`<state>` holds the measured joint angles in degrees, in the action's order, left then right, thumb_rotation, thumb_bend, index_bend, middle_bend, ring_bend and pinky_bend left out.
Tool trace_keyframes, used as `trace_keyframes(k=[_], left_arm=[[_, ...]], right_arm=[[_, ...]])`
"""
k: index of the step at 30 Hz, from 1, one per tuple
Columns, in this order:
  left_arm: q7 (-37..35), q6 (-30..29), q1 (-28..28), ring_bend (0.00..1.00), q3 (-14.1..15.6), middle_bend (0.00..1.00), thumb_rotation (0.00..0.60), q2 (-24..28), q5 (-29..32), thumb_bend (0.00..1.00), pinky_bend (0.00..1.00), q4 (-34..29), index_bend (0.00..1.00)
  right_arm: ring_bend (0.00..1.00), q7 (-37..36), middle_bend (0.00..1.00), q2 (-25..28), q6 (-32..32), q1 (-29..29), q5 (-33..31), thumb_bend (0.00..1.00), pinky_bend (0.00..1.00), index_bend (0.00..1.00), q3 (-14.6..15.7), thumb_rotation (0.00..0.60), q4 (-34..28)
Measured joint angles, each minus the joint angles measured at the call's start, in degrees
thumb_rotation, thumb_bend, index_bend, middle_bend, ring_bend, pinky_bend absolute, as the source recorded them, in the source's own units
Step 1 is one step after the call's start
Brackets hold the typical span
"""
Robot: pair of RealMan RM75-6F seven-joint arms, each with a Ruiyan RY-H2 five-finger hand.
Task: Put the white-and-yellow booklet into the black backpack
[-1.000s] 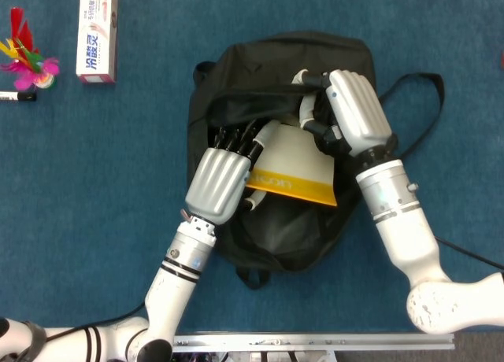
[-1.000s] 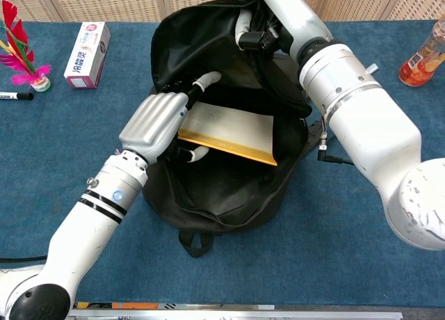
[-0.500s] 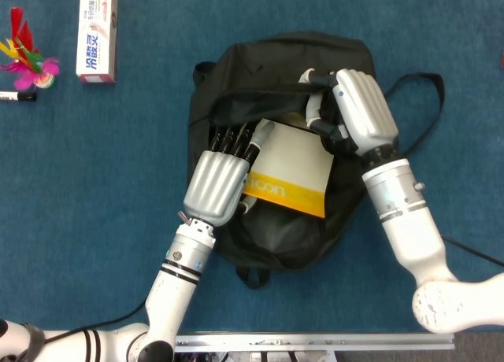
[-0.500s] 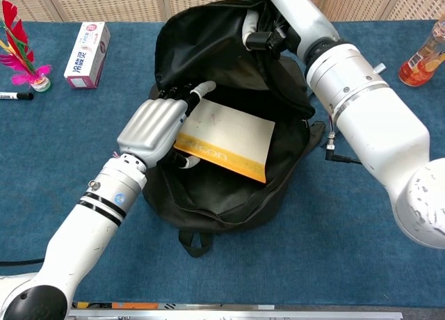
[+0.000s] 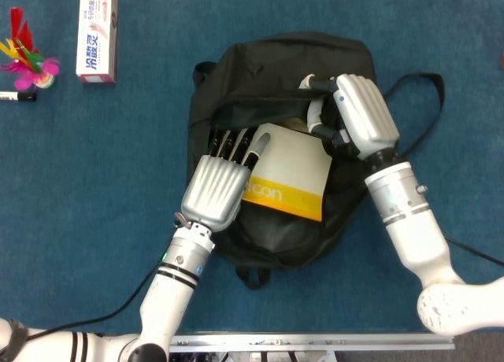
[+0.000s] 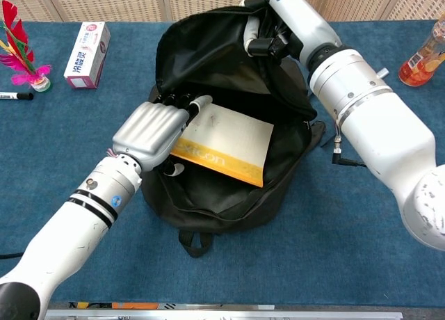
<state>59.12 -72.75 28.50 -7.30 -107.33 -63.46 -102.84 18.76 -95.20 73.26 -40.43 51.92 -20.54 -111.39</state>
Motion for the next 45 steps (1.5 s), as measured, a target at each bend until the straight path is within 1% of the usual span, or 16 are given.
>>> trace_keyframes(k=[4, 8, 15, 18, 24, 27, 33, 37, 38, 41, 43, 45], left_arm=[[4.4, -0.3, 2.5, 0.0, -1.9, 0.0, 0.6, -0.7, 3.4, 0.14, 0.0, -1.0, 0.0], [5.9, -0.6, 4.3, 0.0, -3.1, 0.0, 0.6, -2.3, 5.7, 0.14, 0.0, -0.3, 0.0], [2.4, -0.5, 5.6, 0.0, -3.7, 0.0, 0.6, -4.4, 5.6, 0.14, 0.0, 3.4, 0.0], [2.3, -1.0, 5.6, 0.0, -3.7, 0.0, 0.6, -3.7, 6.1, 0.14, 0.0, 2.7, 0.0], [1.9, -2.5, 4.7, 0.0, -2.8, 0.0, 0.6, 1.2, 7.2, 0.14, 0.0, -3.2, 0.0], [1.3, -3.0, 4.0, 0.0, -1.8, 0.0, 0.6, 4.0, 8.0, 0.14, 0.0, -6.8, 0.0], [-0.2, -3.9, 3.0, 0.0, 1.0, 0.0, 0.6, 8.9, 8.8, 0.14, 0.0, -12.1, 0.0], [-2.1, -4.8, 2.1, 0.0, 2.6, 0.0, 0.6, 12.0, 6.9, 0.14, 0.0, -14.1, 0.0], [-2.7, -4.9, 1.9, 0.0, 2.9, 0.0, 0.6, 12.7, 6.3, 0.14, 0.0, -14.5, 0.0], [-5.0, -5.3, 1.0, 0.0, 4.4, 0.0, 0.6, 15.7, 3.8, 0.14, 0.0, -15.4, 0.0], [-6.3, -5.5, 0.4, 0.0, 5.7, 0.0, 0.6, 18.1, 1.8, 0.14, 0.0, -16.0, 0.0], [-7.5, -5.8, -0.3, 0.0, 6.8, 0.0, 0.6, 20.2, -0.1, 0.14, 0.0, -16.6, 0.0]], right_arm=[[0.53, -0.5, 0.6, 0.3, -0.2, 0.3, 0.3, 0.8, 0.81, 0.66, 0.3, 0.6, 0.0], [0.53, -0.8, 0.6, 0.6, -0.3, 0.4, 0.4, 0.8, 0.81, 0.66, 0.2, 0.6, -0.1], [0.53, -0.9, 0.6, 0.8, -0.4, 0.6, 0.7, 0.8, 0.81, 0.66, 0.6, 0.6, -0.3], [0.53, -1.1, 0.6, 1.1, -0.6, 0.8, 0.9, 0.8, 0.81, 0.66, 0.7, 0.6, -0.2], [0.53, -1.9, 0.6, 1.8, -1.2, 1.2, 1.6, 0.8, 0.81, 0.66, 1.3, 0.6, 0.1], [0.53, -2.1, 0.6, 1.9, -1.3, 1.4, 2.0, 0.8, 0.81, 0.66, 1.8, 0.6, 0.4], [0.53, -3.2, 0.6, 2.5, -1.8, 2.2, 2.9, 0.8, 0.81, 0.66, 2.9, 0.6, 0.9], [0.52, -3.5, 0.59, 3.6, -2.2, 2.8, 4.1, 0.79, 0.81, 0.66, 4.0, 0.6, 0.7], [0.51, -3.4, 0.58, 3.9, -2.5, 2.9, 4.3, 0.79, 0.8, 0.66, 4.3, 0.6, 0.6], [0.43, -3.6, 0.51, 5.4, -4.3, 3.0, 4.4, 0.76, 0.71, 0.61, 5.1, 0.6, -0.4], [0.37, -4.0, 0.46, 6.8, -6.3, 3.0, 4.5, 0.74, 0.63, 0.53, 5.7, 0.6, -1.2], [0.34, -4.4, 0.42, 8.3, -7.9, 3.0, 4.7, 0.72, 0.59, 0.48, 6.4, 0.6, -1.8]])
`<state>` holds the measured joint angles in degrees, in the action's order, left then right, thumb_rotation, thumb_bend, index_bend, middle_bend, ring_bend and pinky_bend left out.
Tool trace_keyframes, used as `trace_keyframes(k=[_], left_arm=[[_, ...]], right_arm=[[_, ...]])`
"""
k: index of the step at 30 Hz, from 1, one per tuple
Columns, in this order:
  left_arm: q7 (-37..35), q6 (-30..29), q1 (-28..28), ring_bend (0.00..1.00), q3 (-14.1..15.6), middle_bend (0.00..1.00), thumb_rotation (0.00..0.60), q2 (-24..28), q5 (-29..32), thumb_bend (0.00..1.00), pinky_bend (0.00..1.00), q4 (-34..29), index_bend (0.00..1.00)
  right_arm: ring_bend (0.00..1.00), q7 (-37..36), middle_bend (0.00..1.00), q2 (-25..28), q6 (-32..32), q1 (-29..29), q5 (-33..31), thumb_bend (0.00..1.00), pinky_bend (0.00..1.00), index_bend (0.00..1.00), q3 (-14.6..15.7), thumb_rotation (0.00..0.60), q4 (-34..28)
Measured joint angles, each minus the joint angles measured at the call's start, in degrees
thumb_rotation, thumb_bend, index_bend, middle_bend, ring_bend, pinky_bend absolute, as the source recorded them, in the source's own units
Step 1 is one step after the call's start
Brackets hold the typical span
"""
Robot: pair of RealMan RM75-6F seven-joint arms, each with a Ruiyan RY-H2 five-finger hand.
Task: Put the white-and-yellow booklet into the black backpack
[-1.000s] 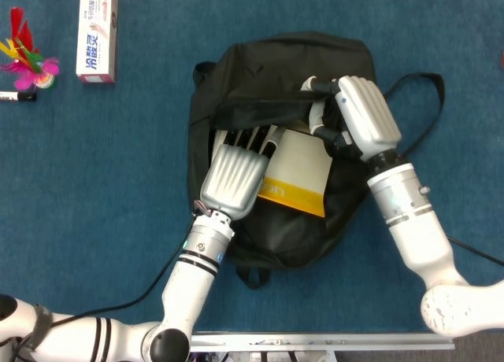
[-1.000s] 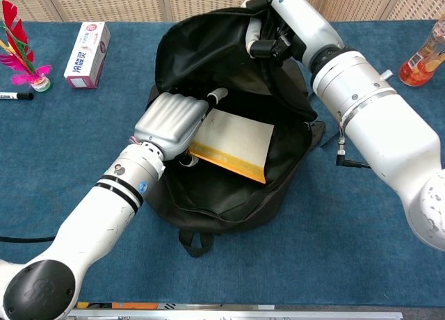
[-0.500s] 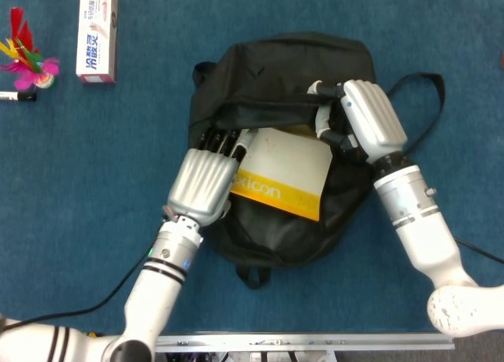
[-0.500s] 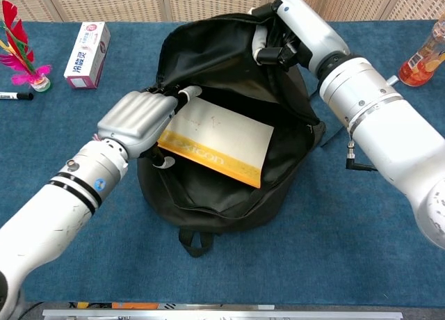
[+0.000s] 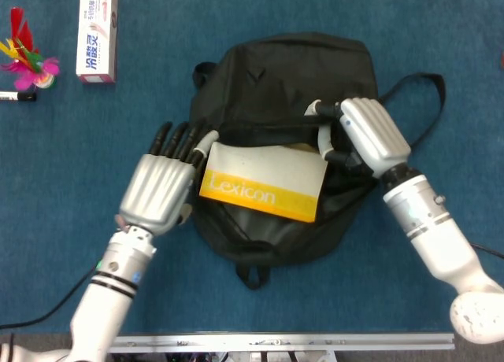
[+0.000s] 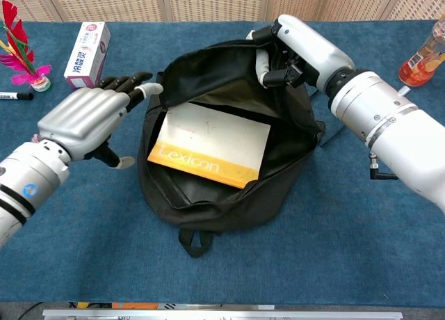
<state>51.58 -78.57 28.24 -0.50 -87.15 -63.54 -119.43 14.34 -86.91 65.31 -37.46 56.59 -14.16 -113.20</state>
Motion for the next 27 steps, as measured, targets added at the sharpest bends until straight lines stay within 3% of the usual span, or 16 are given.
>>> trace_keyframes(k=[2, 7, 10, 15, 27], left_arm=[[-1.6, -0.4, -0.8, 0.0, 1.3, 0.0, 0.6, 2.4, -2.3, 0.14, 0.0, -0.6, 0.0], [-5.9, -1.3, -2.7, 0.0, 3.0, 0.0, 0.6, 7.5, -5.8, 0.14, 0.0, -1.5, 0.0], [-8.3, -1.5, -3.4, 0.0, 3.1, 0.0, 0.6, 9.8, -6.4, 0.14, 0.0, -1.9, 0.0], [-12.5, -1.5, -4.4, 0.0, 2.6, 0.0, 0.6, 13.1, -6.7, 0.14, 0.0, -1.8, 0.0], [-24.1, -1.1, -7.3, 0.0, 2.0, 0.0, 0.6, 18.0, -8.5, 0.14, 0.0, 2.2, 0.0]], right_arm=[[0.32, -0.6, 0.39, 1.4, -1.6, 0.0, 0.4, 0.66, 0.55, 0.43, 0.9, 0.6, -0.6], [0.21, -1.1, 0.29, 3.7, -4.5, -0.2, 0.4, 0.22, 0.44, 0.28, 2.4, 0.6, -2.1], [0.16, -0.4, 0.23, 4.6, -5.6, -0.6, 0.2, 0.03, 0.37, 0.2, 3.2, 0.6, -2.8], [0.13, 0.3, 0.19, 6.2, -6.3, -1.0, -0.4, 0.0, 0.31, 0.12, 3.7, 0.6, -4.0], [0.13, -7.5, 0.21, 14.9, -5.5, 2.5, 3.9, 0.0, 0.3, 0.1, 3.7, 0.6, -7.9]])
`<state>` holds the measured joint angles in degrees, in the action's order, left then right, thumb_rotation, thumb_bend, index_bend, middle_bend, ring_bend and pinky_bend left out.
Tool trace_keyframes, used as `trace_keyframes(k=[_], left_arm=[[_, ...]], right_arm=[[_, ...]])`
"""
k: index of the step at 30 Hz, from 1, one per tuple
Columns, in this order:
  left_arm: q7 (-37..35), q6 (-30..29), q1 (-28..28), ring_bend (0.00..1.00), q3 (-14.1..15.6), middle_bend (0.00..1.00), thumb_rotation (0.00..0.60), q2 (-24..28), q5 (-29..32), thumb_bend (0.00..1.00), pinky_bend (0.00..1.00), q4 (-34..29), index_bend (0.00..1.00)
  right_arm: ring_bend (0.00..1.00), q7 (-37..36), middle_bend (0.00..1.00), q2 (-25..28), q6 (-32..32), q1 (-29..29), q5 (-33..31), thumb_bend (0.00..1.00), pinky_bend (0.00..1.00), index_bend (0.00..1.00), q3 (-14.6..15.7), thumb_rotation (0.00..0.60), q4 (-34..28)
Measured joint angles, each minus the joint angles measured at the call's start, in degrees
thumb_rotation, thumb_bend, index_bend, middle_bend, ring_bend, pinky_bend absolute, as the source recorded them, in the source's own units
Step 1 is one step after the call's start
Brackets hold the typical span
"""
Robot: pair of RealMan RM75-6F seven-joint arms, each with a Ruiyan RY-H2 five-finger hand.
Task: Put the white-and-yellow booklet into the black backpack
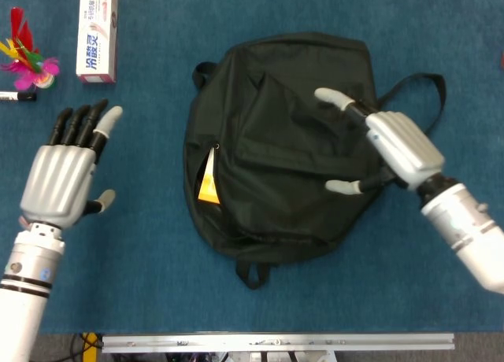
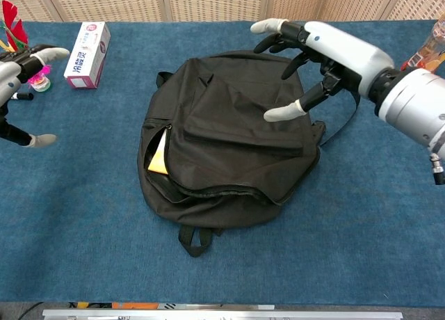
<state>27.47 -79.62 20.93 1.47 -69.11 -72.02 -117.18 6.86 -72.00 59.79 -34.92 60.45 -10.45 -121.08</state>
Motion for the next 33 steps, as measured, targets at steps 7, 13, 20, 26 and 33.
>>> trace_keyframes(k=[7, 13, 20, 26, 33], left_arm=[[-7.2, -0.5, -2.4, 0.0, -0.2, 0.0, 0.6, 1.4, -1.1, 0.14, 0.0, 4.2, 0.0], [-13.7, -2.2, -4.7, 0.0, -1.5, 0.0, 0.6, 1.7, -1.7, 0.14, 0.0, 10.0, 0.0], [-17.3, -5.8, -7.2, 0.0, -1.7, 0.0, 0.6, 1.3, -6.4, 0.14, 0.01, 17.3, 0.02], [-19.0, -9.7, -9.7, 0.0, -1.4, 0.0, 0.6, 0.7, -11.2, 0.14, 0.01, 23.2, 0.08], [-17.8, -10.5, -12.4, 0.0, -1.1, 0.01, 0.6, 2.7, -10.4, 0.14, 0.01, 22.9, 0.12]], right_arm=[[0.16, -4.2, 0.29, 8.9, 2.2, 5.2, 6.5, 0.09, 0.36, 0.1, 2.0, 0.6, -0.8], [0.21, -5.4, 0.36, 12.2, 7.2, 10.6, 13.1, 0.16, 0.41, 0.17, 5.7, 0.6, 2.7], [0.27, -2.1, 0.42, 12.0, 17.7, 17.3, 22.0, 0.16, 0.49, 0.28, 9.5, 0.6, 11.0], [0.3, -1.4, 0.44, 10.7, 26.3, 23.3, 26.5, 0.16, 0.5, 0.32, 11.3, 0.6, 19.2], [0.3, -4.9, 0.44, 10.1, 28.6, 27.7, 25.2, 0.16, 0.51, 0.32, 11.9, 0.6, 24.8]])
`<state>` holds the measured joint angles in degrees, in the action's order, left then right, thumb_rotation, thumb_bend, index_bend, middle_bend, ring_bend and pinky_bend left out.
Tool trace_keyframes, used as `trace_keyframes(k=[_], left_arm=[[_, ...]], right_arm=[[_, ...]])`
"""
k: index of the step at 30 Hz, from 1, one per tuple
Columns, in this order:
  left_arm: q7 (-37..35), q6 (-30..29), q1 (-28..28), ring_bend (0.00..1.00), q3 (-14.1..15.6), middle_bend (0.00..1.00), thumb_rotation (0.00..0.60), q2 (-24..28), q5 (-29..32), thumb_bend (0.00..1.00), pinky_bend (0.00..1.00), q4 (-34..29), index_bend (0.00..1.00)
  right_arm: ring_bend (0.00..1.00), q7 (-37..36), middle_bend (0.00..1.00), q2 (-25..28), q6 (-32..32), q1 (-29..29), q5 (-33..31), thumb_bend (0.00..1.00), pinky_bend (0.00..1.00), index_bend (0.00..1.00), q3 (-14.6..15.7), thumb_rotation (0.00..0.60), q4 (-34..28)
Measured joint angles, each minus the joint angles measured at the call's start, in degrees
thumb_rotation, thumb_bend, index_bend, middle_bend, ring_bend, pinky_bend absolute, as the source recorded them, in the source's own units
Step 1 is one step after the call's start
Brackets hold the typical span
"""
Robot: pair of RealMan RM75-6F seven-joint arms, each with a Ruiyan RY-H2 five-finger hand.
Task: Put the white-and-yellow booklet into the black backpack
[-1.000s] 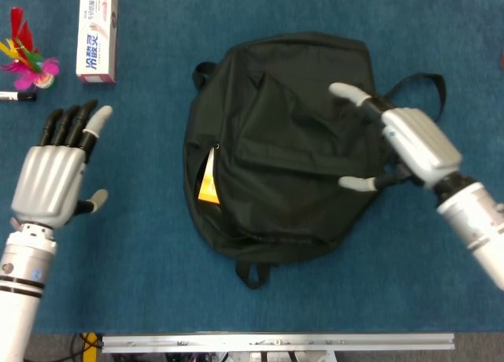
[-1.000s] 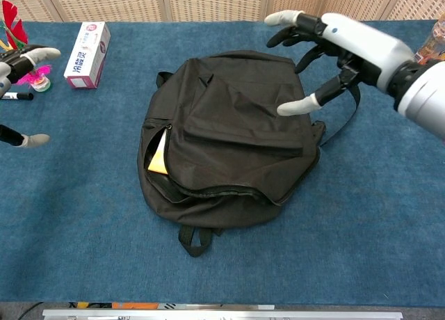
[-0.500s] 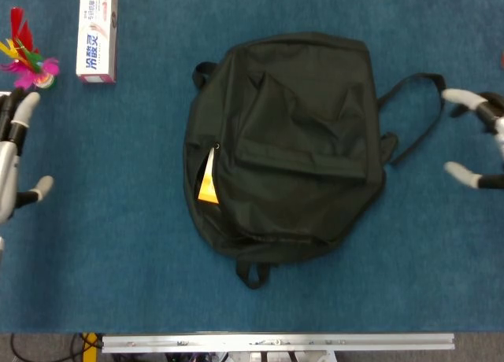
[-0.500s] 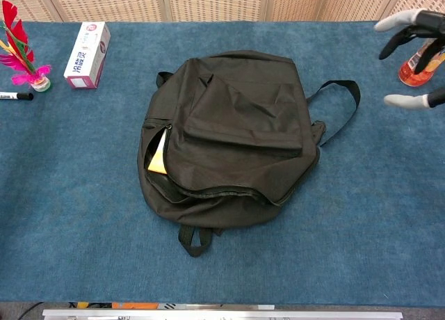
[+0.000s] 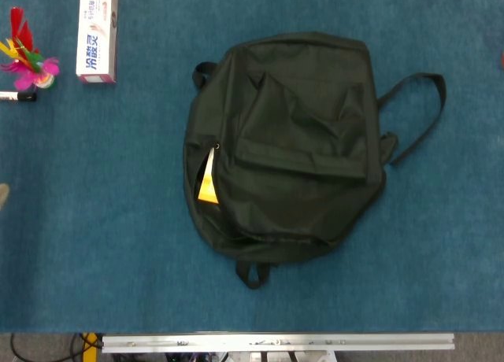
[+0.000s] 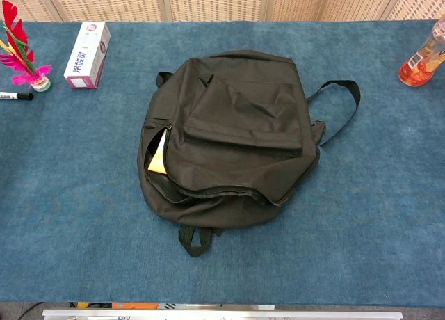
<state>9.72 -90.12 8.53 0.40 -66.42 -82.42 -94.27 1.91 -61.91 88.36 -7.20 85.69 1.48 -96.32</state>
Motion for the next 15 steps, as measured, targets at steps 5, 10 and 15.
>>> trace_keyframes(k=[5, 10, 15], left_arm=[[-0.1, -0.6, -2.0, 0.0, 0.5, 0.02, 0.6, 1.7, 0.3, 0.14, 0.01, -1.2, 0.13], [-0.9, -1.2, -3.4, 0.0, 0.2, 0.03, 0.6, 2.2, 0.7, 0.14, 0.01, -2.0, 0.13], [-1.3, -1.4, -4.0, 0.0, -0.5, 0.03, 0.6, 2.4, 1.3, 0.14, 0.01, -2.1, 0.13]], right_arm=[[0.3, -2.6, 0.45, 0.5, -0.3, 1.3, -1.4, 0.16, 0.51, 0.32, -0.6, 0.6, 1.7], [0.3, -3.0, 0.45, 0.9, -1.2, 1.3, -1.2, 0.16, 0.51, 0.33, -1.5, 0.6, 1.6], [0.3, -2.9, 0.45, 1.2, -1.8, 1.0, -0.8, 0.16, 0.51, 0.33, -1.9, 0.6, 1.2]])
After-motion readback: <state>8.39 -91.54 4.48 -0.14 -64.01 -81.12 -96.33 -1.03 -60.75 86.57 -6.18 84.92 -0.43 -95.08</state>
